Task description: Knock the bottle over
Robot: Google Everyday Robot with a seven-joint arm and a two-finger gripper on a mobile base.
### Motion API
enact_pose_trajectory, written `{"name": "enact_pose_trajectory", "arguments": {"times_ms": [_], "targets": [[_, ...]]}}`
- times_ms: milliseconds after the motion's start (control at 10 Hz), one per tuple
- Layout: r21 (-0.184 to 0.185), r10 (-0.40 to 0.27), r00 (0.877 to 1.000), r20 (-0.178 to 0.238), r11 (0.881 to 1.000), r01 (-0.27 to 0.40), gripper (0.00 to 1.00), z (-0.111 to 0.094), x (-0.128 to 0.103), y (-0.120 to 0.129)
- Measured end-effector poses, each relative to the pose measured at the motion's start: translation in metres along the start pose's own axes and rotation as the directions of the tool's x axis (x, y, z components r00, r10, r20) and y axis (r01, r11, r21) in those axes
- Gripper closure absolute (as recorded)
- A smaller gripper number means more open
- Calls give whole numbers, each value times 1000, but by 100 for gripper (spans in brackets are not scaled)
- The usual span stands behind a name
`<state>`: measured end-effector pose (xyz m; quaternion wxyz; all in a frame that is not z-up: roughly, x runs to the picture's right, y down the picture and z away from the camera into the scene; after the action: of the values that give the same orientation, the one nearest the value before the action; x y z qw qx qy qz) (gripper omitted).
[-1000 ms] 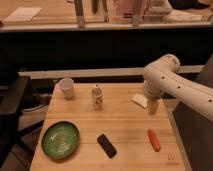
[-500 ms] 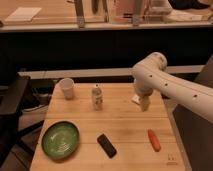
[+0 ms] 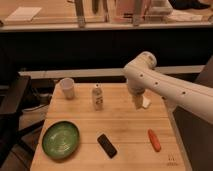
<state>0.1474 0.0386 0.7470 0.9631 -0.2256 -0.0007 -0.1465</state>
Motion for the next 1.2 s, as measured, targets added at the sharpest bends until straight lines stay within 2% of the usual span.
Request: {"name": "enact_pose_trajectory", "arguments": {"times_ms": [1200], "targets": [[25, -123, 992, -23, 992, 124, 20, 13, -30, -27]]}}
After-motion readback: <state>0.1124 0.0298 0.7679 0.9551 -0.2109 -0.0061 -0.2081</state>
